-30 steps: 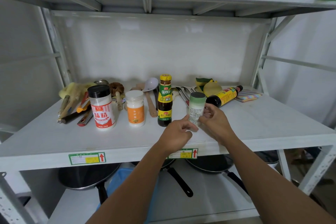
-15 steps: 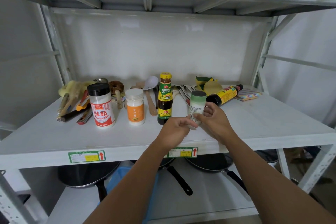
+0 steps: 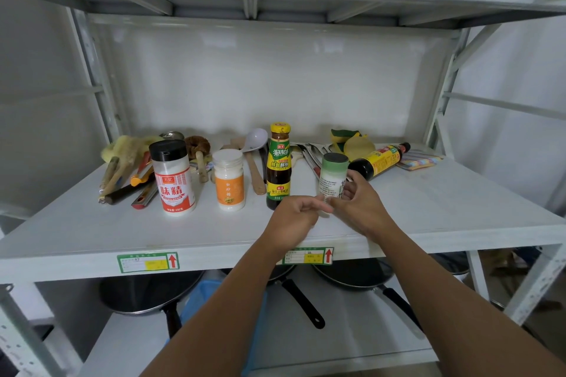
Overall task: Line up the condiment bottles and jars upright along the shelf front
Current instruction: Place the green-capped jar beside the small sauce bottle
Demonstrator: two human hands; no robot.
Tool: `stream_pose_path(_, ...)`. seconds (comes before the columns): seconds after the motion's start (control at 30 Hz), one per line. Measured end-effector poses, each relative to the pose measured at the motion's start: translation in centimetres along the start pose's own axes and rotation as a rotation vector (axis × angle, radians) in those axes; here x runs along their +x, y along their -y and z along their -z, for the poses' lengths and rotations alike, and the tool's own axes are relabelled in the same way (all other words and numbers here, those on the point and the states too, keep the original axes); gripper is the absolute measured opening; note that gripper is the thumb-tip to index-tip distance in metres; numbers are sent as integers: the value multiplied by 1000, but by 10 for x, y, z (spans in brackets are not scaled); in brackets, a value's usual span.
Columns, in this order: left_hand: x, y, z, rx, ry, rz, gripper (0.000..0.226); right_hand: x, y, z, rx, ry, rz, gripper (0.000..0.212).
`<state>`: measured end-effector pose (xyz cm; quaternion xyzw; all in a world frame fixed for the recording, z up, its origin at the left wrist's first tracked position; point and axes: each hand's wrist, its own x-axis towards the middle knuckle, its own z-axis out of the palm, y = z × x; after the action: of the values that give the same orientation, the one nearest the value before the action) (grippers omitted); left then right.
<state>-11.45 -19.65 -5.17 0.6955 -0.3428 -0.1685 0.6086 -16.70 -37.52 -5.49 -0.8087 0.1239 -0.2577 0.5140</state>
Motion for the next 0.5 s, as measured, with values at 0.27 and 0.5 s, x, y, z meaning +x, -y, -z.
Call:
stream_pose_path(0.27, 0, 0, -1, -12, 1, 12, 40, 0, -1, -2, -41, -12, 44, 59)
stream_pose_path(0.5, 2, 2, 1, 35, 30, -4, 45, 4, -5, 2, -68, 69, 49, 58)
